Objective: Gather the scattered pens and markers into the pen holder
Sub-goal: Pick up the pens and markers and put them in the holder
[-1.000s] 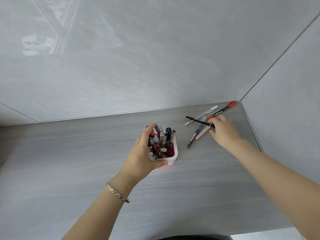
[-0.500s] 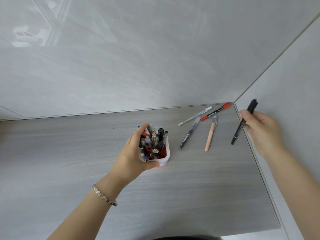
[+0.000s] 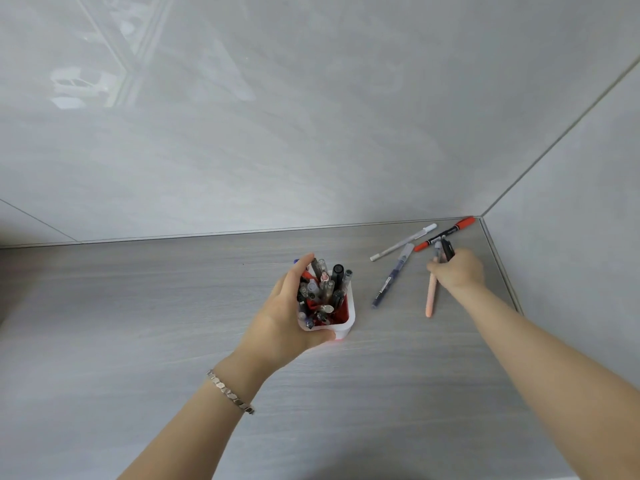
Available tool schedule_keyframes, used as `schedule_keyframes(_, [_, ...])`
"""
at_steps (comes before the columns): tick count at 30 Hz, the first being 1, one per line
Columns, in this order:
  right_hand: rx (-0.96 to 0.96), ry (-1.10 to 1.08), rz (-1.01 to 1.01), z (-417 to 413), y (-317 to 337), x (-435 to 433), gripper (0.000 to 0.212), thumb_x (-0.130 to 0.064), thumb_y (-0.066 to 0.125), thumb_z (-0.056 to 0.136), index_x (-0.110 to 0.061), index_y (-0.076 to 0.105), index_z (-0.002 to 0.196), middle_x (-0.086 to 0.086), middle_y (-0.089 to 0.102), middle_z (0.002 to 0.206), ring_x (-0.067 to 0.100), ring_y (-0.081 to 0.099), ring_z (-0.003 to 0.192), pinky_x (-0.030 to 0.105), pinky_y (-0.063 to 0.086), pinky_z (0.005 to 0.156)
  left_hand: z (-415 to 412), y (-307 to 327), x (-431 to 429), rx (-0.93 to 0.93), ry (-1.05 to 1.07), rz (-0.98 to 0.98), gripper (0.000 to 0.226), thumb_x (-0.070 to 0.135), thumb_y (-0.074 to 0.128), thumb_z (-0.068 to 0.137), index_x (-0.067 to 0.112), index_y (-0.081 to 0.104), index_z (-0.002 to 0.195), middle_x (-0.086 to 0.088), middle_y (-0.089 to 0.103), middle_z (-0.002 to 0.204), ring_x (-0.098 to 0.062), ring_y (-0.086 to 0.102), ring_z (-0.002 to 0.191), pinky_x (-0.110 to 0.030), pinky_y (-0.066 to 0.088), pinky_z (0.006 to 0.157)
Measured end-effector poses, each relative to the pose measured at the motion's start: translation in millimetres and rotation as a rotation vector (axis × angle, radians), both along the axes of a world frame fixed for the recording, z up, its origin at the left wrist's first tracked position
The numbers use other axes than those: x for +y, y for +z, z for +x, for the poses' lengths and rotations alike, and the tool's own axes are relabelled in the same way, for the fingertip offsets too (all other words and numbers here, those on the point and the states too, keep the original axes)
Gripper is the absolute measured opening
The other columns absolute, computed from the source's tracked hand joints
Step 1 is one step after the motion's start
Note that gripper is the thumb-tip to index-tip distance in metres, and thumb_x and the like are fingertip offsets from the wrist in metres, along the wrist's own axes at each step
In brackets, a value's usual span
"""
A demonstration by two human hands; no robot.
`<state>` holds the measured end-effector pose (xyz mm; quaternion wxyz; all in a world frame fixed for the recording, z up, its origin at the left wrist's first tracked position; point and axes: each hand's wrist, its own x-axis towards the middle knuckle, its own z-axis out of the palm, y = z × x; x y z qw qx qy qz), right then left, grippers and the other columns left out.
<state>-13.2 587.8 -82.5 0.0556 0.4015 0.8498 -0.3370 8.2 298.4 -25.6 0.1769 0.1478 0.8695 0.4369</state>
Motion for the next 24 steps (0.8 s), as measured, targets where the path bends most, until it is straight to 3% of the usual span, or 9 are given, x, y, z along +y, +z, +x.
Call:
schedule_keyframes(4, [0.075,0.052,-0.044,17,18,-6,0.025,-0.012,0.062,0.075,-0.01,0.046,0.055,0.003,0.042,0.051,0.024,0.043,0.056,0.027,0.028,0.047,5,5,7,0.074,0.004,-0.072,0.108,0.046,0.08,0.054,0.04,0.011,0.137,0.006,0.02,0.143,-0.012,0.036,0.127,-0.03,0.04,0.101])
schedule_keyframes(7, [0.24,0.107,-0.136,32,45,-22,0.023,-0.011,0.057,0.078,-0.008,0.044,0.059,0.002,0.037,0.052,0.015,0.033,0.049,0.025,0.024,0.046,6,4,17,0.198,0.046,-0.082,0.091,0.049,0.076,0.057,0.049,0.023,0.131,0.002,0.015,0.149,-0.022,0.037,0.13,-0.043,0.046,0.096])
schedule_keyframes(9, [0.364,0.129,-0.201,41,63,-37,0.021,-0.009,0.055,0.081,0.003,0.046,0.065,0.007,0.039,0.056,0.011,0.03,0.045,0.019,0.024,0.041,5,2,21,0.24,0.106,-0.051,0.07,0.038,0.075,0.067,0.044,0.039,0.126,0.003,0.025,0.143,-0.019,0.043,0.122,-0.04,0.05,0.089])
schedule_keyframes(11, [0.489,0.115,-0.292,48,78,-56,0.018,-0.008,0.056,0.082,0.006,0.05,0.073,0.015,0.047,0.064,0.01,0.033,0.046,0.017,0.025,0.04,4,3,23,0.22,0.166,0.0,0.053,0.03,0.072,0.073,0.034,0.051,0.121,0.008,0.032,0.129,-0.003,0.042,0.112,-0.031,0.05,0.084])
schedule_keyframes(13, [0.652,0.094,-0.402,55,87,-76,0.012,-0.005,0.058,0.084,-0.013,0.053,0.076,0.014,0.055,0.072,0.008,0.044,0.05,0.013,0.037,0.048,2,2,24,0.217,0.179,0.002,0.045,0.027,0.07,0.075,0.03,0.055,0.118,0.011,0.032,0.12,0.005,0.039,0.1,-0.024,0.046,0.078])
schedule_keyframes(16, [0.898,0.154,-0.533,63,87,-104,0.052,0.0,0.059,0.08,-0.044,0.046,0.104,0.002,0.059,0.082,0.007,0.06,0.07,0.019,0.051,0.066,1,3,23,0.225,0.151,-0.01,0.04,0.026,0.066,0.079,0.028,0.055,0.118,0.013,0.031,0.117,0.005,0.039,0.093,-0.02,0.041,0.076])
schedule_keyframes(19, [0.909,0.285,-0.477,66,72,-123,0.066,-0.01,0.059,0.076,-0.063,0.04,0.111,-0.015,0.061,0.085,0.0,0.058,0.073,0.013,0.049,0.068,2,3,20,0.241,0.107,-0.018,0.035,0.028,0.059,0.084,0.027,0.053,0.119,0.015,0.031,0.119,0.007,0.039,0.094,-0.019,0.041,0.072])
schedule_keyframes(22, [0.763,0.399,-0.314,66,54,-130,0.05,-0.02,0.058,0.076,-0.051,0.042,0.112,-0.037,0.059,0.088,-0.013,0.057,0.082,0.007,0.045,0.071,5,0,17,0.208,0.065,0.043,0.035,0.029,0.047,0.087,0.027,0.05,0.122,0.016,0.031,0.126,0.012,0.039,0.104,-0.003,0.038,0.074])
schedule_keyframes(24, [0.772,0.471,-0.187,67,47,-133,0.043,-0.025,0.055,0.077,-0.039,0.044,0.117,-0.029,0.058,0.089,-0.011,0.055,0.085,0.014,0.047,0.076,8,-2,15,0.138,0.052,0.104,0.036,0.024,0.046,0.09,0.027,0.047,0.125,0.016,0.029,0.132,0.02,0.033,0.112,0.006,0.031,0.083])
